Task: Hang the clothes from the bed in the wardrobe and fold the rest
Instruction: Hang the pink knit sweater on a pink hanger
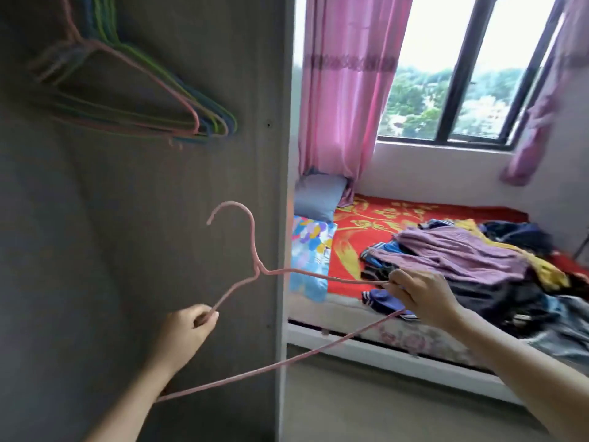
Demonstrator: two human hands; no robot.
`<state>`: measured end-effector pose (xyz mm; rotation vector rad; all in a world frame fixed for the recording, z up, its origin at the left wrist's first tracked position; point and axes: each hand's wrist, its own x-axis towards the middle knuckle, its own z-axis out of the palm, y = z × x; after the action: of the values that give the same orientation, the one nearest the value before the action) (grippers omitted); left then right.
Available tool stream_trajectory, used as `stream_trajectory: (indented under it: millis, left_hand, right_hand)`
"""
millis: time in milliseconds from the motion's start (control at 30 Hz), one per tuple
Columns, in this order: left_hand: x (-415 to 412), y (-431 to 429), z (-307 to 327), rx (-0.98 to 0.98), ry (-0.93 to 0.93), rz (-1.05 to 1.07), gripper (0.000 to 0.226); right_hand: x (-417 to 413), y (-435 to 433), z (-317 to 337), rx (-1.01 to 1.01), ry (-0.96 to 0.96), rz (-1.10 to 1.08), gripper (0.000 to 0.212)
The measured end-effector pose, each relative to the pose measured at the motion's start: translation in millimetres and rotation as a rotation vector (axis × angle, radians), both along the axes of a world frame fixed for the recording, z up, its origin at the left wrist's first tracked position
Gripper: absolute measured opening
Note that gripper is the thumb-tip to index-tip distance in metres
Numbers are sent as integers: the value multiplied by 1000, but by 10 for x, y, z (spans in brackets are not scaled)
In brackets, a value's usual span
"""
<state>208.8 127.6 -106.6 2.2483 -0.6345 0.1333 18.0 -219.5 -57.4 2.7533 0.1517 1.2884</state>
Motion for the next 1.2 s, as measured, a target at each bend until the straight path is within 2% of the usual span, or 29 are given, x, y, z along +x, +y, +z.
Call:
stream_trajectory:
  millis: [67,133,300,500,533,633,667,767,833,900,933,1033,1133,1200]
  left_hand:
    - [-144,-495,-98,-28,36,-106,33]
    - [-289,-1023,-186,-64,48,-200,25]
    - [-652,-2241,-349,-11,-72,-310,8]
    - [-1156,-3452,-519,-159,-138,-513,6]
    - [-1217,-3574,-556,-178,-156,-537,9]
    - [-1428,-3997,-706,-194,-271,-592,61]
    - [-1457,-4066,-717,-195,-314,-591,71]
    - [-1560,-4436,-723,-206,-380,-624,75]
    - [-1591,-4635,-719,-193,-465,-669,72]
    - [-1571,-4864,-777,-169,-534,-712,68]
    - [-1550,-4950,-809,-157,-556,-733,65]
    - [-1404,-5313,-941,-133,-563,-769,61]
    - [-1142,-5781,-1061,-167,-600,-786,58]
    - [-967,-6098,-1123,-181,-605,-788,59]
  right_hand:
    - [-393,-330,-152,-8,7,-143,56]
    - [-809,-655,-317,-32,27,-285,66]
    - [-1702,-1349,-673,-52,24,-507,68]
    - [-2455,-2032,-971,13,41,-633,62]
    - [-2540,-2081,-1023,34,48,-648,61]
    - [-2840,-2314,-1222,121,86,-682,61]
    - [-2877,-2334,-1267,146,95,-690,62]
    - [-2916,-2504,-1375,241,117,-736,61]
    - [-2781,-2562,-1391,304,148,-765,47]
    - [-2576,-2659,-1413,394,194,-757,34]
    - [-2453,-2695,-1409,487,219,-732,30]
    - [-2002,-2965,-1390,841,321,-637,34]
    - [-1487,-3337,-1357,1143,390,-520,23]
    - [-1221,-3588,-1344,1288,408,-517,17]
